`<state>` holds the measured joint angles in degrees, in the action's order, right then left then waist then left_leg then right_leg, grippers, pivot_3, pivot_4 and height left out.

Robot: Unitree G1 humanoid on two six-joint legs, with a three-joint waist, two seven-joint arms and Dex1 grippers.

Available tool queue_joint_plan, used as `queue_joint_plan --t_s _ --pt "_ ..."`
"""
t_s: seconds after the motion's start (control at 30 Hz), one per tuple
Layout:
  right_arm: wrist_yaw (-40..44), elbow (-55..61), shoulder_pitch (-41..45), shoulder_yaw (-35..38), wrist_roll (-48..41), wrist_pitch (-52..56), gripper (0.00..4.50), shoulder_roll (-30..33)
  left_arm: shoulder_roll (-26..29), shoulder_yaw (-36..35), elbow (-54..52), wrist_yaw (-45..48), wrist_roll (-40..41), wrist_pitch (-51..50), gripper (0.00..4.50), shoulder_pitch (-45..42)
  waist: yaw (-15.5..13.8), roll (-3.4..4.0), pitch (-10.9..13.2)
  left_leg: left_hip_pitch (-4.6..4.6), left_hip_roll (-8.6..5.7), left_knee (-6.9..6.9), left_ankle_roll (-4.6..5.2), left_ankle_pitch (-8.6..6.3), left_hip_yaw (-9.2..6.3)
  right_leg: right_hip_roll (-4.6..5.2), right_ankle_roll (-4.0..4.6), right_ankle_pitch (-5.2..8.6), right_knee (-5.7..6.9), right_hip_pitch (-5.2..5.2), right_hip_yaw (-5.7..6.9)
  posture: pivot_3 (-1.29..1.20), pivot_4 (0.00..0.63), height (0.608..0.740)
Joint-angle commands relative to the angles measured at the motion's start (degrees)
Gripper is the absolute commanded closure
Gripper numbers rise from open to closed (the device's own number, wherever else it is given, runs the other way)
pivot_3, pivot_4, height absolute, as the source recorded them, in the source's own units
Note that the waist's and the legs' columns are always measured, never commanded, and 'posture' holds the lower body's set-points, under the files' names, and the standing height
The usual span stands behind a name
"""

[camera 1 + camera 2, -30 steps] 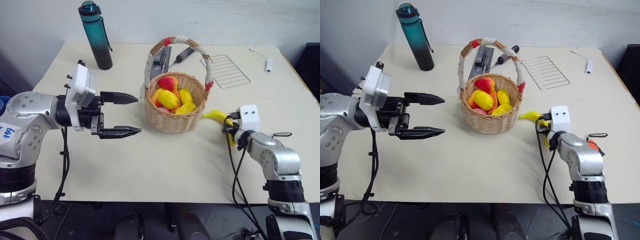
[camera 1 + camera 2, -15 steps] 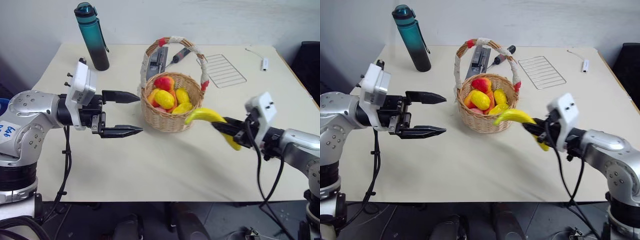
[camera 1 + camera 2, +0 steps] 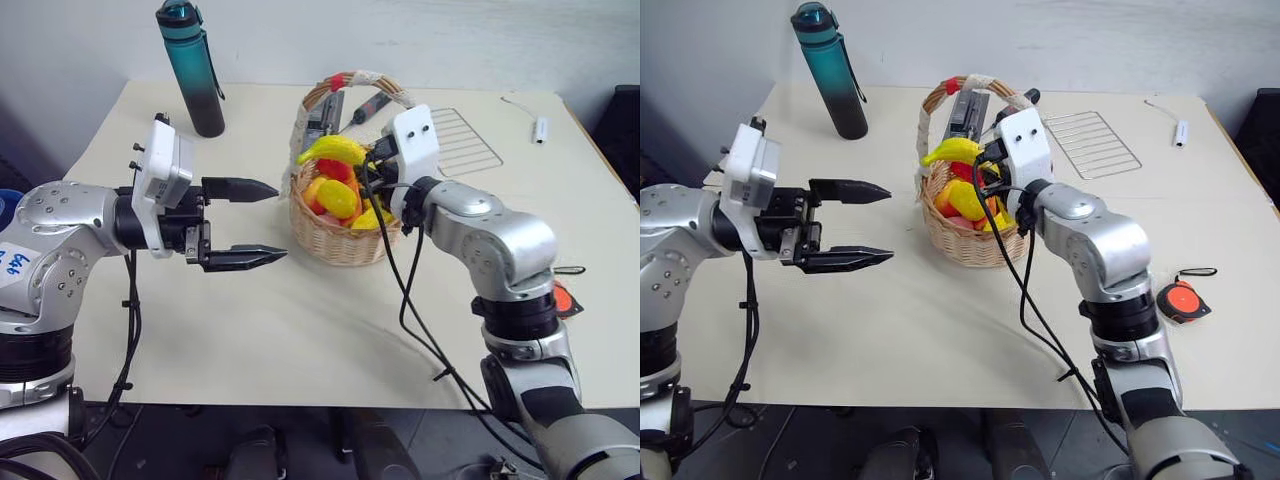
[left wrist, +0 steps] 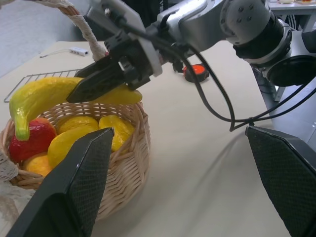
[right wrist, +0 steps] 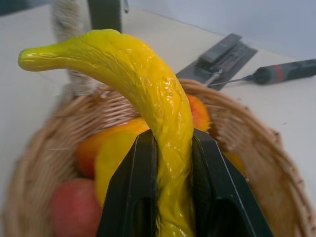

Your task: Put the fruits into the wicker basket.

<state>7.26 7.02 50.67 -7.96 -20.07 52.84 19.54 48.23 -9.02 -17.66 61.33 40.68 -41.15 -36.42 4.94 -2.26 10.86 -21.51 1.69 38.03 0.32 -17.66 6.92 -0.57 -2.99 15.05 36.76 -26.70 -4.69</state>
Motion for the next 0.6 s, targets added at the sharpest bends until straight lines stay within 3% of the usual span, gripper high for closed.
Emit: queue_joint_plan --t_s 0.03,0.33,0.5,0.6 --pt "0.73 0.96 0.85 0.51 1.92 -2.49 3.05 -1.54 0.36 -1.82 -1.85 -0.79 1.4 0.6 0.0 -0.26 -0.03 0.0 0.0 0.0 0.0 0.0 0.0 0.0 0.0 0.0 -0.01 0.0 0.01 0.0 0.01 0.0 0.15 0.74" --pt "4.82 15.91 -5.03 9.68 -5.96 5.48 0.02 -0.43 -0.45 -0.56 0.78 -0.81 0.83 1.51 0.0 -2.11 -0.15 0.0 0.0 0.07 0.0 0.03 -0.09 0.07 -0.04 0.0 0.0 0.0 0.17 0.0 0.05 0.0 0.15 0.74" --pt "10.44 30.46 -15.72 19.14 -14.59 12.81 0.02 7.54 -0.66 -0.17 2.19 -0.4 0.33 1.86 0.0 -2.75 -0.44 -0.01 0.0 0.06 -0.02 0.03 -0.08 0.06 -0.08 0.01 -0.01 0.0 0.14 0.04 0.07 0.0 0.15 0.74" --pt "9.77 33.28 -21.06 24.75 -15.57 15.32 0.02 11.06 -1.27 0.33 3.01 -0.85 -0.05 2.11 0.0 -3.62 -0.28 -0.01 0.0 0.06 -0.02 0.04 -0.05 0.05 -0.09 0.02 -0.02 -0.01 0.11 0.06 0.08 0.0 0.15 0.74"
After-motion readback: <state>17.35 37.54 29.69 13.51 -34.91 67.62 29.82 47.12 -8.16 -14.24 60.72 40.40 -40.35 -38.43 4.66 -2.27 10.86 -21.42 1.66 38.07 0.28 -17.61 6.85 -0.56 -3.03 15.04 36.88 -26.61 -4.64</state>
